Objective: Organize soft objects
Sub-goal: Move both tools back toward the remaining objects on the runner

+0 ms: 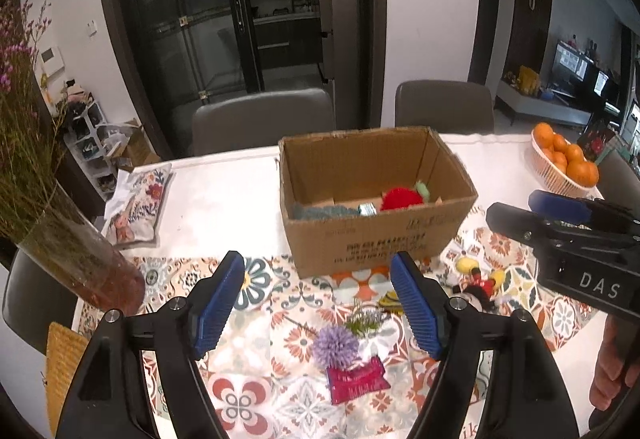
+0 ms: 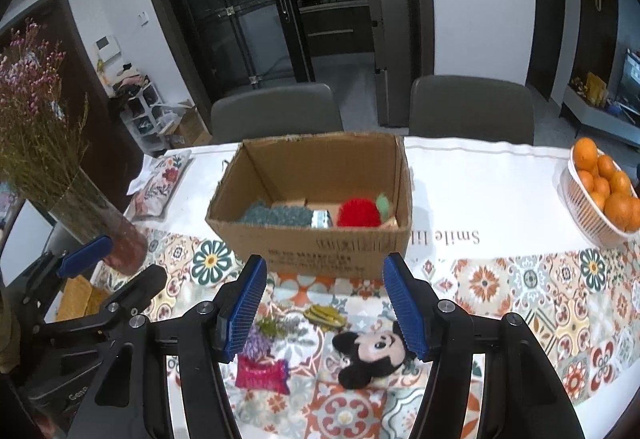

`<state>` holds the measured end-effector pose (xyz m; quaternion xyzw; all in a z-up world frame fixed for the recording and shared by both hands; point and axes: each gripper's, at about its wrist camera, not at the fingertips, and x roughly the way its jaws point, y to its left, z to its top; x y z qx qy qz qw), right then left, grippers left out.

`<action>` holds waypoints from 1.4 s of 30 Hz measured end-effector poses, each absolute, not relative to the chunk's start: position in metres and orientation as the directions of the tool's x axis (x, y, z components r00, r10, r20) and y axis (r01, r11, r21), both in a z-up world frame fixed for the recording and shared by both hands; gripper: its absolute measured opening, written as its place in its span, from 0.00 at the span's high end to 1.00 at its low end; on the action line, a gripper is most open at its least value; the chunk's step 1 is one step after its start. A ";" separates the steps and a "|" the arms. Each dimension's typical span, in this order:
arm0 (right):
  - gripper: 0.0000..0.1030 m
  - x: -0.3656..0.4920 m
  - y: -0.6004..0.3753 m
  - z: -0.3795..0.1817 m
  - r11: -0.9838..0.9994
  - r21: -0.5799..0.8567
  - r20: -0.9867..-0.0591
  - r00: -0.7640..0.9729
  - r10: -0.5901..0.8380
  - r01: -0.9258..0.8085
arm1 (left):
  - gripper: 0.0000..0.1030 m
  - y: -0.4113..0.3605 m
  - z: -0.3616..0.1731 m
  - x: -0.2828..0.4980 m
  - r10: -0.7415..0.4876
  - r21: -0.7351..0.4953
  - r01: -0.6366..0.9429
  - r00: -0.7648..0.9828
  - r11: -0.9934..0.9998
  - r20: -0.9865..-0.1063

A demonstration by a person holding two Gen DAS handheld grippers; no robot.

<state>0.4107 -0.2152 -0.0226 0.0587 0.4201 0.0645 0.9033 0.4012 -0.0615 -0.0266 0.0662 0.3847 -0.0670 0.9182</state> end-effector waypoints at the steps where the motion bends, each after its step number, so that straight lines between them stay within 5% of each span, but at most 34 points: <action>1: 0.40 0.409 -0.216 -0.024 0.985 0.163 -0.753 0.637 0.165 -0.062 | 0.27 -0.061 -0.030 0.400 -0.074 0.067 0.175 0.689 0.982 -0.721; 19: 0.40 0.413 -0.208 -0.091 0.981 0.157 -0.852 0.487 0.192 -0.113 | 0.27 -0.053 -0.094 0.390 -0.081 0.031 0.187 0.563 0.982 -0.823; 42: 0.40 0.453 -0.173 -0.177 0.905 0.017 -0.959 0.250 0.136 -0.426 | 0.27 -0.052 -0.179 0.405 -0.076 0.027 0.240 0.410 0.970 -0.909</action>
